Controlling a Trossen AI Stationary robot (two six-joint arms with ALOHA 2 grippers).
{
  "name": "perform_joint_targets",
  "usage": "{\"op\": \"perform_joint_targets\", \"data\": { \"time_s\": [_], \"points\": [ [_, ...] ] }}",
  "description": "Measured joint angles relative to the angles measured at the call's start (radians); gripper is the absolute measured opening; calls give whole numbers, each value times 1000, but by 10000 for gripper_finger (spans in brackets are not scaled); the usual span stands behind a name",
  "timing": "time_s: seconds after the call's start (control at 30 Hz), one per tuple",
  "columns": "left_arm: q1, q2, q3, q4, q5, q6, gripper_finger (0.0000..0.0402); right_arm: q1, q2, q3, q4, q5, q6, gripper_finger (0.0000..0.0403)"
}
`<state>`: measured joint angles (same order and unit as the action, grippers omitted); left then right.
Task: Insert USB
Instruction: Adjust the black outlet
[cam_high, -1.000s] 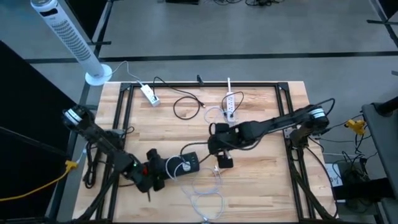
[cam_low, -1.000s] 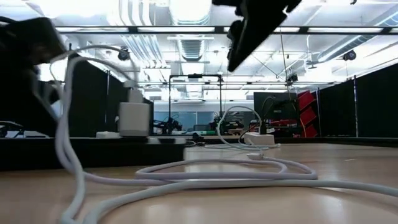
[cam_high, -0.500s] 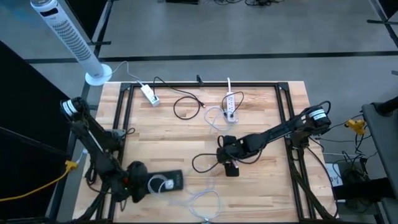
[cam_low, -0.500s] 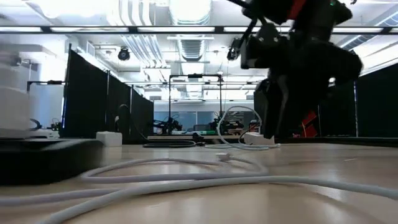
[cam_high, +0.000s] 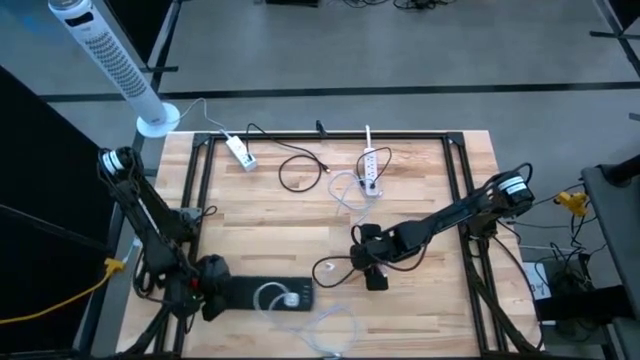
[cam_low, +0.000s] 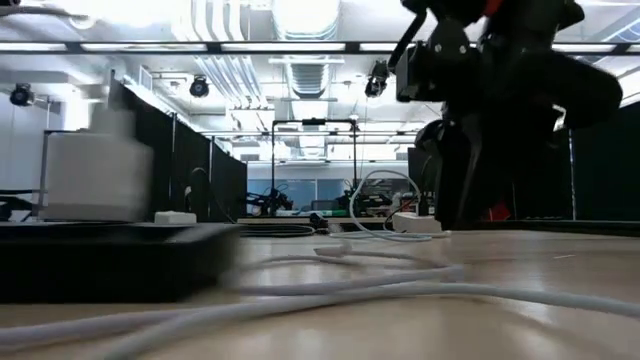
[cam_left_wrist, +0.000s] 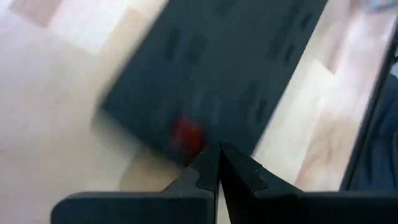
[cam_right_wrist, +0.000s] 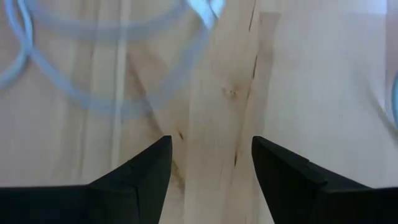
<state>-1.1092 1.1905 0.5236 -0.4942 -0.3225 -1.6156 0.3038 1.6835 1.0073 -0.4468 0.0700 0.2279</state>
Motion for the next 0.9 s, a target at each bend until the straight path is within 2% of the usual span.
{"op": "perform_joint_targets", "data": {
  "time_s": [0.1,0.37,0.53,0.67,0.9],
  "points": [
    [4,-20,1,-72,38,-31,0,-1,-49,0,0,2,-2,204],
    [10,-71,3,-203,13,-54,0,-14,-189,0,-3,100,-41,199],
    [12,-80,3,-290,247,-197,0,-21,-222,0,16,116,-46,201],
    [10,-63,3,-404,344,-231,0,-23,-221,0,18,116,-45,199],
    [13,-58,44,-323,268,-222,0,-21,-210,0,17,115,-4,200]
  ]
}}
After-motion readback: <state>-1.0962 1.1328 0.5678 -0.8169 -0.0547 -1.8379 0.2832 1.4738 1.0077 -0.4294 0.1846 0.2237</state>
